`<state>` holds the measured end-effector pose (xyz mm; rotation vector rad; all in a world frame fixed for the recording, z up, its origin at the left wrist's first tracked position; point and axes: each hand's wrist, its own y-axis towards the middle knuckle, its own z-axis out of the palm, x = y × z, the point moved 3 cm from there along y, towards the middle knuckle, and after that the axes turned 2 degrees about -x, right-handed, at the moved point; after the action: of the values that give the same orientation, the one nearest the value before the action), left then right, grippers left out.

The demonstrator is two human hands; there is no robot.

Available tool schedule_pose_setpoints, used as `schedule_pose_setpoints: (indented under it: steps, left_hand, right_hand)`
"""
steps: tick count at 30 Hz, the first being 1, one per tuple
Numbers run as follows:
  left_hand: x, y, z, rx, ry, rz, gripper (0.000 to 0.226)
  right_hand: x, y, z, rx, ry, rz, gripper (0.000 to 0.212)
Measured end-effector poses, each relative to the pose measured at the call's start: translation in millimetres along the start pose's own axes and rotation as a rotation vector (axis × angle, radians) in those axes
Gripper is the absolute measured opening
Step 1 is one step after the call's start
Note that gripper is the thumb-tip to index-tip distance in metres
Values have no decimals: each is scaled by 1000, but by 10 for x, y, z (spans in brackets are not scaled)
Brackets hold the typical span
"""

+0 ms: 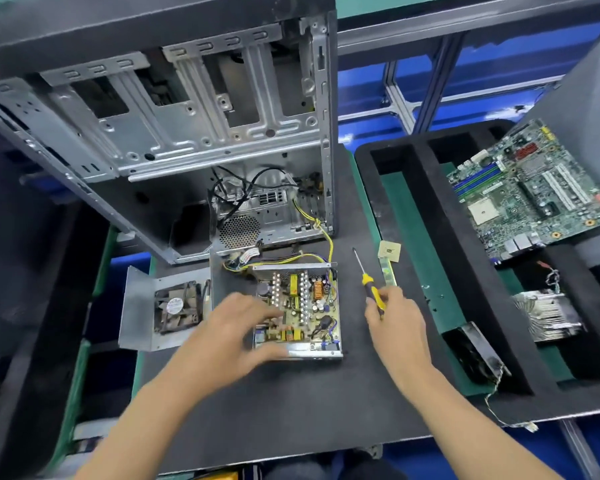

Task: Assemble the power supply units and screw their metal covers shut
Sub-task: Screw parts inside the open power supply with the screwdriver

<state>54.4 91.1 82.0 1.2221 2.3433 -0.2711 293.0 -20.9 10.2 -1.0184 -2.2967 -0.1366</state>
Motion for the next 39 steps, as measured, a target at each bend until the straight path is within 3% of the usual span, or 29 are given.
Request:
schedule_pose_setpoints:
  steps: [2, 4, 8, 11, 13, 16, 25, 27, 30, 34, 37, 39]
  left_hand:
    - [-23, -251, 228, 65, 23, -26, 57]
    - [-29, -364, 358, -21, 28, -31, 38]
    - [-105, -343, 475, -151, 14, -53, 14]
    - [-196, -339, 571, -130, -4, -70, 12]
    - [-185, -352, 590, -131, -29, -133, 12]
    - [-179, -381, 607, -158, -49, -203, 12]
    - [-259, -390, 618, -173, -87, -272, 14]
    - [-256, -478, 586, -254, -156, -318, 18]
    - [-34, -895, 470, -528, -193, -523, 19]
    - [467, -1576, 490, -587, -204, -876, 16]
    - [729, -1835, 495, -582, -200, -985, 15]
    - [854, -1911, 476, -610, -184, -1018, 14]
  right_hand:
    - [33, 48, 54, 45, -233, -86, 26]
    - [19, 73, 62, 26, -360, -118, 37]
    - [-9, 144, -17, 23, -53, -136, 28]
    - [0, 167, -49, 239, 239, -97, 14]
    - [21, 125, -45, 424, 310, -70, 15]
    - [68, 61, -15, 610, 365, -76, 12]
    - [142, 6, -99, 746, 180, -231, 16]
    - [150, -2, -134, 717, 113, -302, 20]
    - [143, -28, -185, 636, 177, -278, 25]
    - [56, -126, -274, 254, 282, -198, 19]
    - [155, -467, -314, 7, 366, -367, 12]
    - [316, -800, -225, -44, 363, -598, 10]
